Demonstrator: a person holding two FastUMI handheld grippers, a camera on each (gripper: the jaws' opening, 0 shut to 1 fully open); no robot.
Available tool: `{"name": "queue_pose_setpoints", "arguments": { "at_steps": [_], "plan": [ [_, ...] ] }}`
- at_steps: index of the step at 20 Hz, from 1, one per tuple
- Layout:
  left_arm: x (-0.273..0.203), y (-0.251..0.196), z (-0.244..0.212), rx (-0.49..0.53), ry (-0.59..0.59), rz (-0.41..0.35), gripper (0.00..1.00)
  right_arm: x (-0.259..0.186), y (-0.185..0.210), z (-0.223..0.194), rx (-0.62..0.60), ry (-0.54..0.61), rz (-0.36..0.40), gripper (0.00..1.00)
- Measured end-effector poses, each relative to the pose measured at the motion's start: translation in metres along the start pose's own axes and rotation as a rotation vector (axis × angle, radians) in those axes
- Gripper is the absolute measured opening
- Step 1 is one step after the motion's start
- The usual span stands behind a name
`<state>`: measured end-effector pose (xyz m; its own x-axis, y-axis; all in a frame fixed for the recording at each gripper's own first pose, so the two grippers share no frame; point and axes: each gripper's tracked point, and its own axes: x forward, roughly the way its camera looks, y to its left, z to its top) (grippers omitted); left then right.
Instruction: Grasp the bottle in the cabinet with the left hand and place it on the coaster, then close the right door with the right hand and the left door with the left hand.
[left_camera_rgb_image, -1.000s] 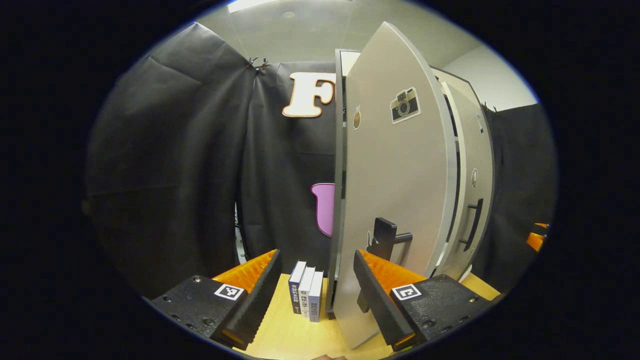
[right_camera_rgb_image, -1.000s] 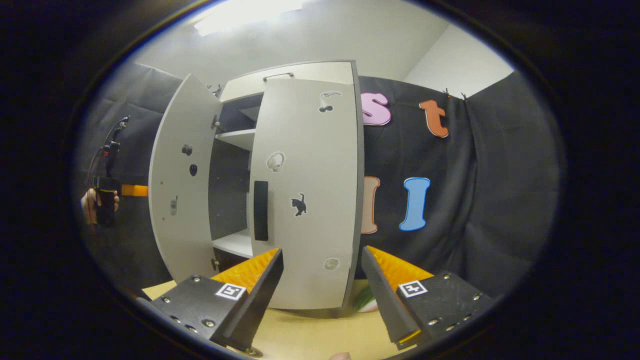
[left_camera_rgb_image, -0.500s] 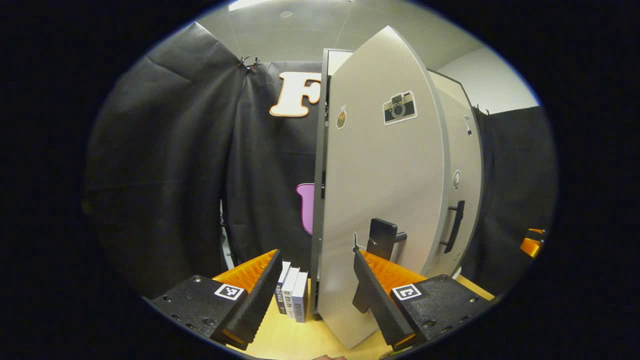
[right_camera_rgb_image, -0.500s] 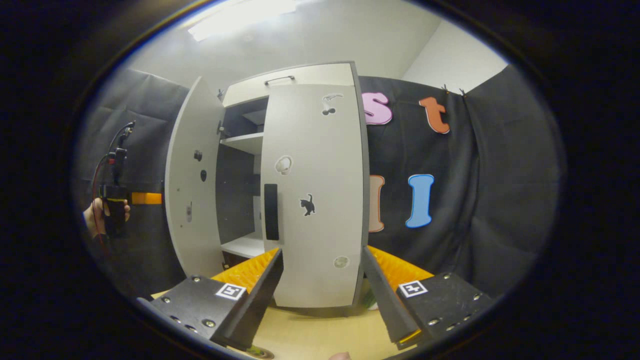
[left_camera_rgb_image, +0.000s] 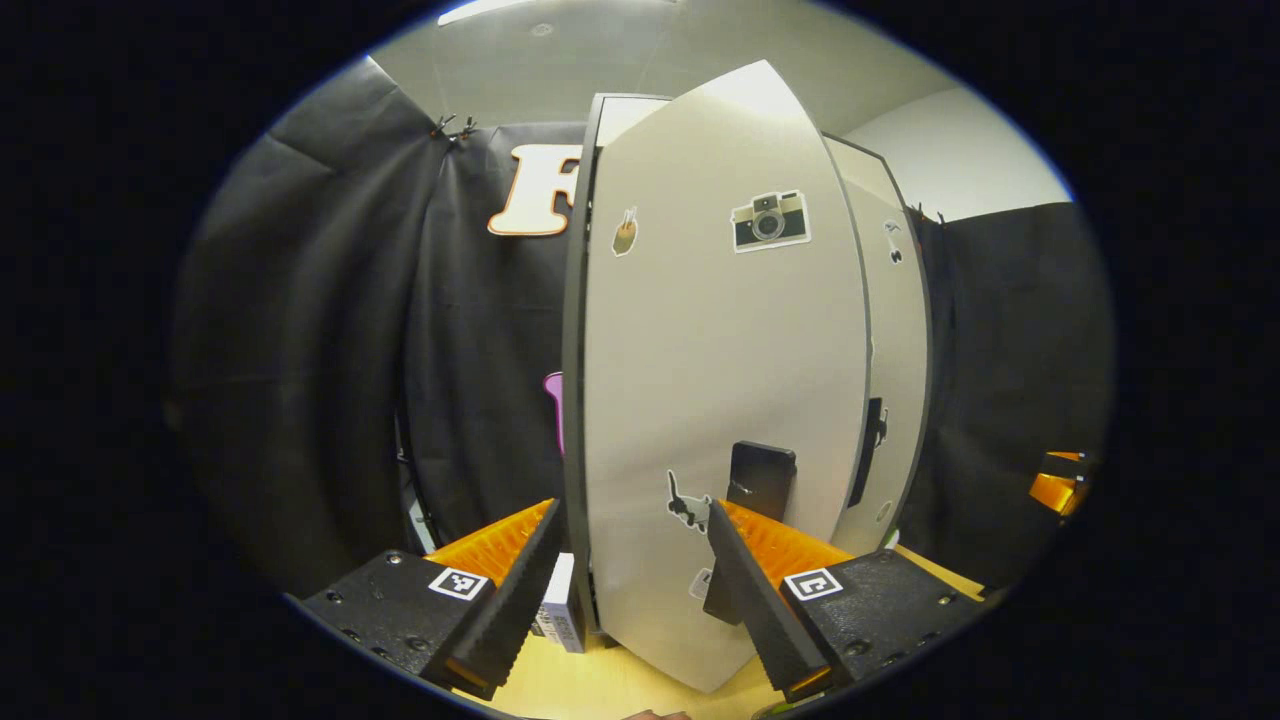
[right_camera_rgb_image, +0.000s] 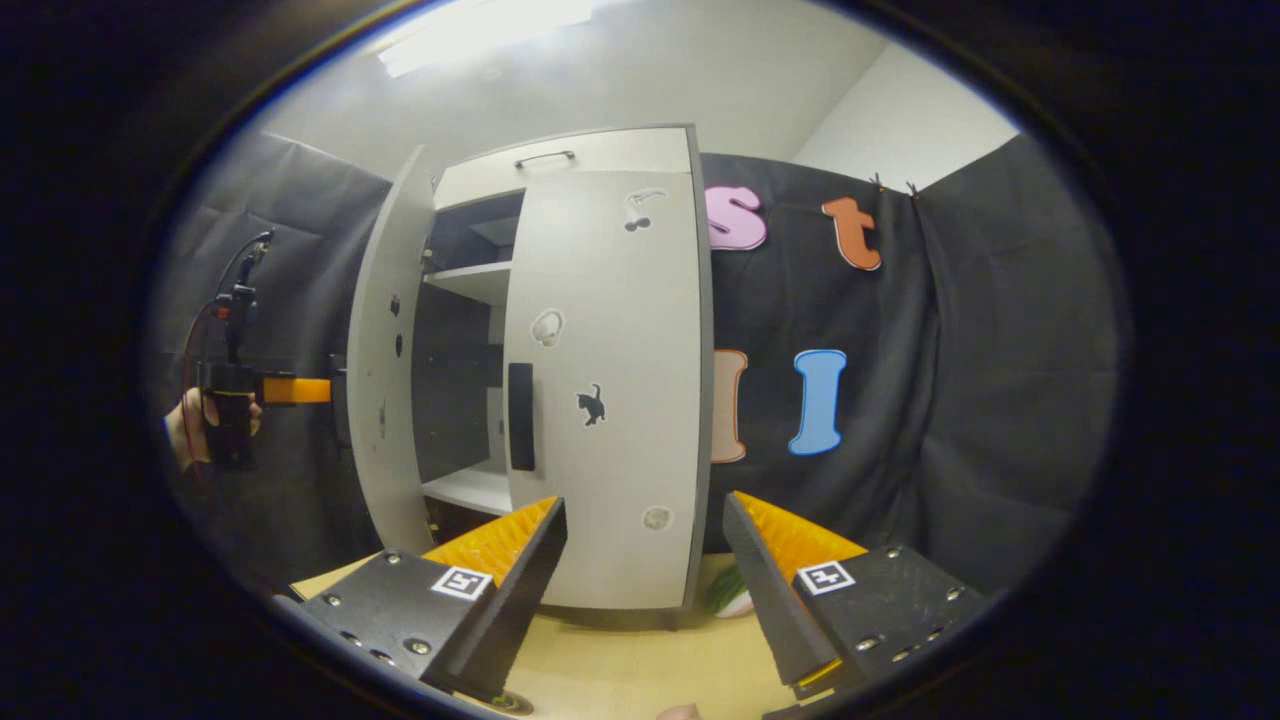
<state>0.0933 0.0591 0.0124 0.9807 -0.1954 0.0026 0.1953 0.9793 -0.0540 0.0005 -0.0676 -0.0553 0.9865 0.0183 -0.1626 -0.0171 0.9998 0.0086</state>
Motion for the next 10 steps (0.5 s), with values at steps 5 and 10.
{"name": "queue_pose_setpoints", "arguments": {
  "at_steps": [5, 10],
  "plan": [
    [0.021, -0.036, -0.004, 0.034, 0.002, -0.068, 0.92, -0.002, -0.013, -0.004, -0.01, 0.003, -0.027, 0.93],
    [0.03, -0.067, -0.01, 0.062, 0.002, -0.108, 0.92, -0.006, -0.02, -0.003, -0.018, 0.013, -0.039, 0.93]
  ]
}}
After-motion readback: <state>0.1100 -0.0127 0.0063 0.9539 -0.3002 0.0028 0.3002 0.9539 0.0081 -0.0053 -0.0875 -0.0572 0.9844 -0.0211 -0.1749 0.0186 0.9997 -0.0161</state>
